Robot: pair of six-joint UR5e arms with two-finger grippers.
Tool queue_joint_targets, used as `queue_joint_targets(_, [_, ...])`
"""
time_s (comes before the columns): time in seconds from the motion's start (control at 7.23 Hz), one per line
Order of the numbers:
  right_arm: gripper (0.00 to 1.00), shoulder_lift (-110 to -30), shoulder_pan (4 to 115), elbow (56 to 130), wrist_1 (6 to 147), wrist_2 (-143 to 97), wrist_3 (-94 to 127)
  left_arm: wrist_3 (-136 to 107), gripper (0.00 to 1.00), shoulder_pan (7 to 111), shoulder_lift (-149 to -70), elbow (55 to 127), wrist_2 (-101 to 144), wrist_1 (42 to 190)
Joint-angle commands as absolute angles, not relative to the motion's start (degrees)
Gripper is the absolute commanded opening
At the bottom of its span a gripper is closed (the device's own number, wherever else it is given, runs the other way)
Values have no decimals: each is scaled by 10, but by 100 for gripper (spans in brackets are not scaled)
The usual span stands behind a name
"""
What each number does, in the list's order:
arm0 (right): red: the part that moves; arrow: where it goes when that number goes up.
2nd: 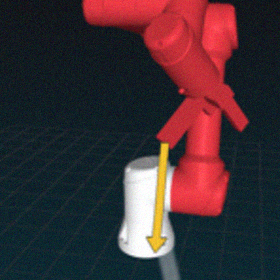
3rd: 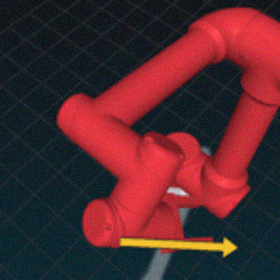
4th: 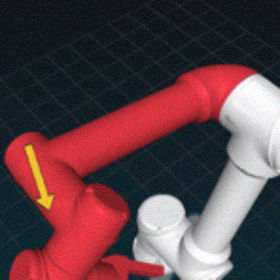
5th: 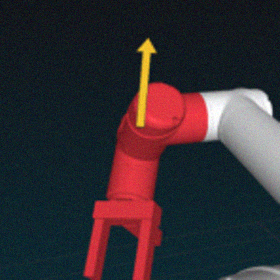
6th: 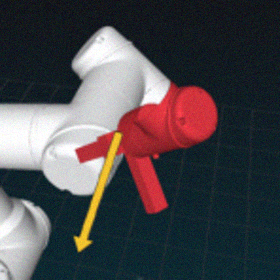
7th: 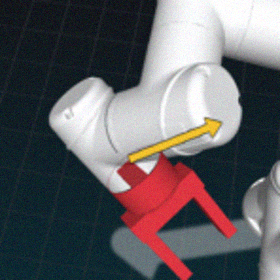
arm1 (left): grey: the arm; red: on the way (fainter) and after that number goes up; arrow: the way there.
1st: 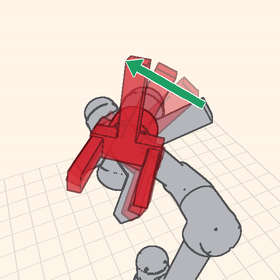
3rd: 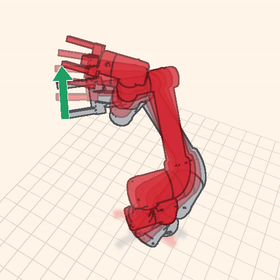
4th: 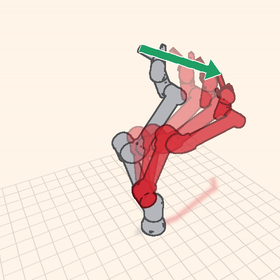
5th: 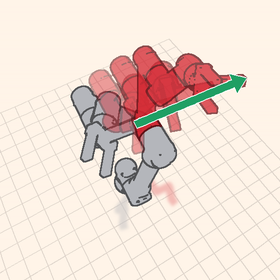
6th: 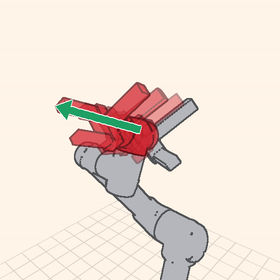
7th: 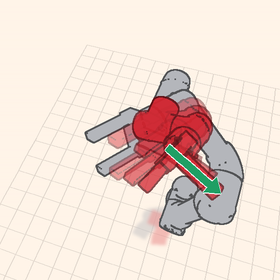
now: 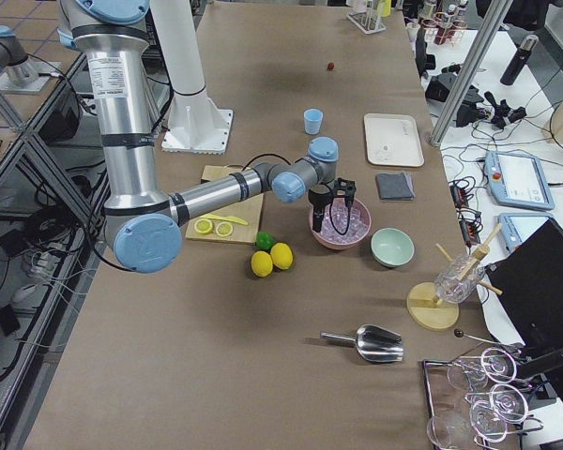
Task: Put ice and strawberries in cup
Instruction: 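Lower the right gripper into the ice and close on a cube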
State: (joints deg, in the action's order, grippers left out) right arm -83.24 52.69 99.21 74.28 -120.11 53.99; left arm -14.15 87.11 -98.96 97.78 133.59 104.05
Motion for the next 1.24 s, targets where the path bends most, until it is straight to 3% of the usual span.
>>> queue_joint_targets(0.0, [93, -833, 526, 992, 743, -1200, 541, -142, 98, 871, -986, 979, 1336, 1043])
queue_joint_targets(0.14, [83, -836, 525, 991, 742, -1197, 539, -142, 98, 871, -986, 978, 1336, 1043])
queue_joint_targets(0.41, [81, -835, 521, 991, 742, -1191, 540, -142, 98, 871, -988, 976, 1334, 1043])
queue_joint_targets(0.55, [76, -835, 520, 991, 742, -1191, 540, -142, 98, 871, -989, 976, 1333, 1043])
queue_joint_targets(0.83, [64, -833, 521, 992, 742, -1191, 540, -142, 98, 871, -989, 976, 1333, 1043])
queue_joint_targets(1.11, [46, -836, 521, 998, 742, -1191, 540, -142, 98, 871, -988, 978, 1333, 1044])
